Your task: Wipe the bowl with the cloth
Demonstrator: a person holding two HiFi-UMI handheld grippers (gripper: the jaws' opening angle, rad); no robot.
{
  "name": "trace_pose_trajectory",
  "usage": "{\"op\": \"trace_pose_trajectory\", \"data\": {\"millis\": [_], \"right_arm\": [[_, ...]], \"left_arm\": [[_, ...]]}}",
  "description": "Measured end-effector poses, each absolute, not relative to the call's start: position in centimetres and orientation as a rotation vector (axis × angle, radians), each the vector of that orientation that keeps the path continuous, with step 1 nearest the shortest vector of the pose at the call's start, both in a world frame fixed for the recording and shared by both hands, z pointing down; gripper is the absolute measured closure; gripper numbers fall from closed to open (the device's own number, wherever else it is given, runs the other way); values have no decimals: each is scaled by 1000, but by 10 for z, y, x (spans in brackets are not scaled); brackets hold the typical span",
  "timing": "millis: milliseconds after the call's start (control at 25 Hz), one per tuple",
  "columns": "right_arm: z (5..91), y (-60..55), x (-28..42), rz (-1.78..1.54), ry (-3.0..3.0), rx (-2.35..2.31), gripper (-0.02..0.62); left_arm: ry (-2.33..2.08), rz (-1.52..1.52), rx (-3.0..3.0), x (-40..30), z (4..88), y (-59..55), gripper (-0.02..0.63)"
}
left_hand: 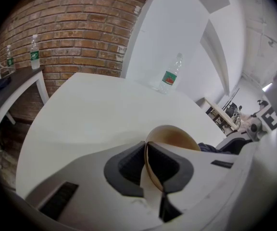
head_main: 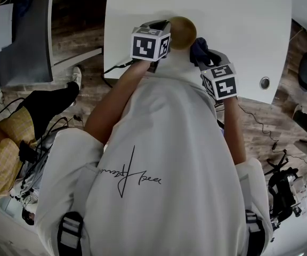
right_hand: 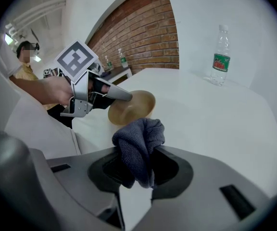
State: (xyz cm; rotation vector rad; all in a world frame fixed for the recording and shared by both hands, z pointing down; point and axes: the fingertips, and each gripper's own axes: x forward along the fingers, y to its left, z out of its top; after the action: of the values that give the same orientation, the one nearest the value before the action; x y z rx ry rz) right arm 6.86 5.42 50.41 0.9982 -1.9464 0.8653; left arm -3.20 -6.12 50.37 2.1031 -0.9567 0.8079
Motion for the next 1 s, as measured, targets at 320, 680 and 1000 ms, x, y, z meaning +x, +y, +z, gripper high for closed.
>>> {"op": "trace_pose_trajectory", "data": {"millis": [320,680,1000], "right_arm": [[505,64,62,871,-1948,945,497],[505,76,50,802,-1947,847,497],[504,85,31,792,-1975,780,497]], "left_arm": [[-954,810,2095,-31,506,-61,588],[-955,803,2093,-29,505,-61,591],[-950,787,2095,-26,504,-60,588]]}}
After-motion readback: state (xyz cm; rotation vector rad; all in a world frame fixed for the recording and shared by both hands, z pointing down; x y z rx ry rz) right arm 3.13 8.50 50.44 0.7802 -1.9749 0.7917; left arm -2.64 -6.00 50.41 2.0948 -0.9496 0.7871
